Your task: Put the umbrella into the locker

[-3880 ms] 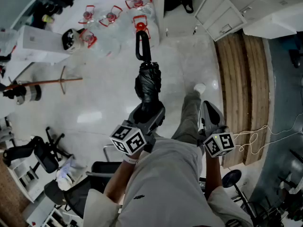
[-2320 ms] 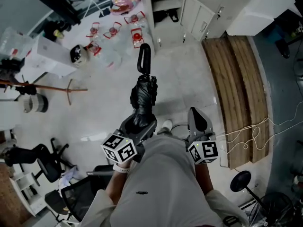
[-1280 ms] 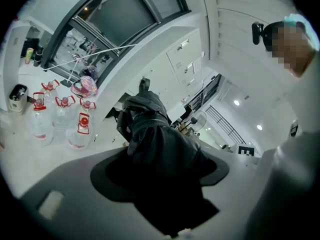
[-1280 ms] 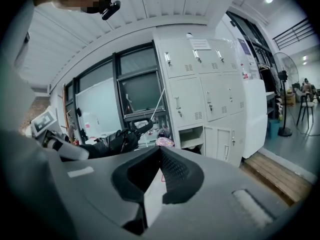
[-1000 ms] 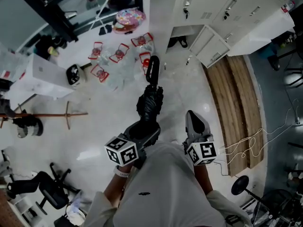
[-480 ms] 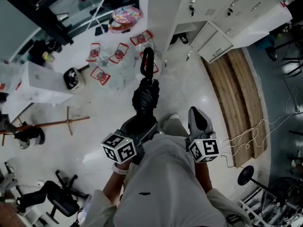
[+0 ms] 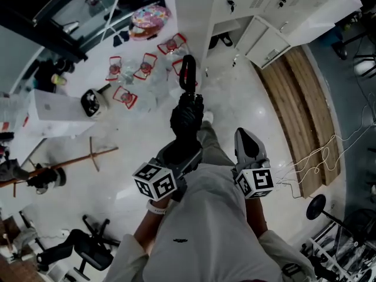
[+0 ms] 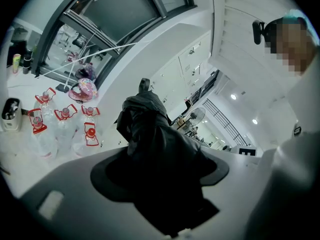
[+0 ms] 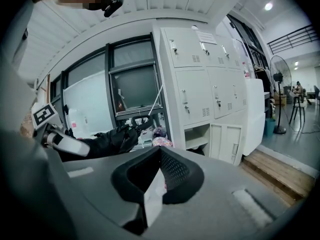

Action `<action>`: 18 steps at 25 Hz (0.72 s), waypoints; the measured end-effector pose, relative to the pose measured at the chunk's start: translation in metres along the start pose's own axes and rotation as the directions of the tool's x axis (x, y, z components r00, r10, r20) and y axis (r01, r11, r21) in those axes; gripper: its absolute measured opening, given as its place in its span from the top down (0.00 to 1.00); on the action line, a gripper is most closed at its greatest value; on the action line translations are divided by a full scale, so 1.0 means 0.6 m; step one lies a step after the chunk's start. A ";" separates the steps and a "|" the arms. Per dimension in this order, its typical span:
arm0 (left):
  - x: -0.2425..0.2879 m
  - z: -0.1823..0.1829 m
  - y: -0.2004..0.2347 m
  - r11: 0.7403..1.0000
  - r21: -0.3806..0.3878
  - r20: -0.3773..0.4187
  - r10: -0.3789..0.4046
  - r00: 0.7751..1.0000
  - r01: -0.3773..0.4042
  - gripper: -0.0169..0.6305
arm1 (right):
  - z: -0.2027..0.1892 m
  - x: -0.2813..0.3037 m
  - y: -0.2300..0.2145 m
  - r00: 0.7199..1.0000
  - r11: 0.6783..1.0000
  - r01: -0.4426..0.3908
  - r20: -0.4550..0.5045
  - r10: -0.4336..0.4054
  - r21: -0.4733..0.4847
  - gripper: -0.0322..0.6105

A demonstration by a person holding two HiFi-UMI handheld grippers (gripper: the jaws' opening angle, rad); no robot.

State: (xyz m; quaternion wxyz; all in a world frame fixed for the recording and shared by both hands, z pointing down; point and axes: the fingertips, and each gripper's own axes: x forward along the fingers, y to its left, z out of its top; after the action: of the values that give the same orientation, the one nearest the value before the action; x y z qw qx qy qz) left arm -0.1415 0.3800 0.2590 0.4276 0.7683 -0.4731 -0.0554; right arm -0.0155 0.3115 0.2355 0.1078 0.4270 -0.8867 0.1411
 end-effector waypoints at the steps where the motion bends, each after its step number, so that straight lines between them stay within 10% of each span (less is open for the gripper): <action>1: 0.005 0.001 -0.001 1.000 0.006 -0.006 0.002 1.000 -0.002 0.44 | 0.001 0.005 -0.002 1.000 1.000 0.001 0.000 -0.001 0.005 0.95; 18: 0.171 0.100 0.025 0.989 0.144 -0.127 0.000 0.992 0.019 0.45 | 0.045 0.129 -0.099 1.000 0.996 0.026 0.003 -0.026 0.082 0.95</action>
State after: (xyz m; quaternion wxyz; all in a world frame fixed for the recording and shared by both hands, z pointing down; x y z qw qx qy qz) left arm -0.1252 0.2614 0.2649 0.3997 0.8014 -0.4441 0.0259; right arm -0.0183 0.2105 0.2436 0.0902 0.4428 -0.8747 0.1752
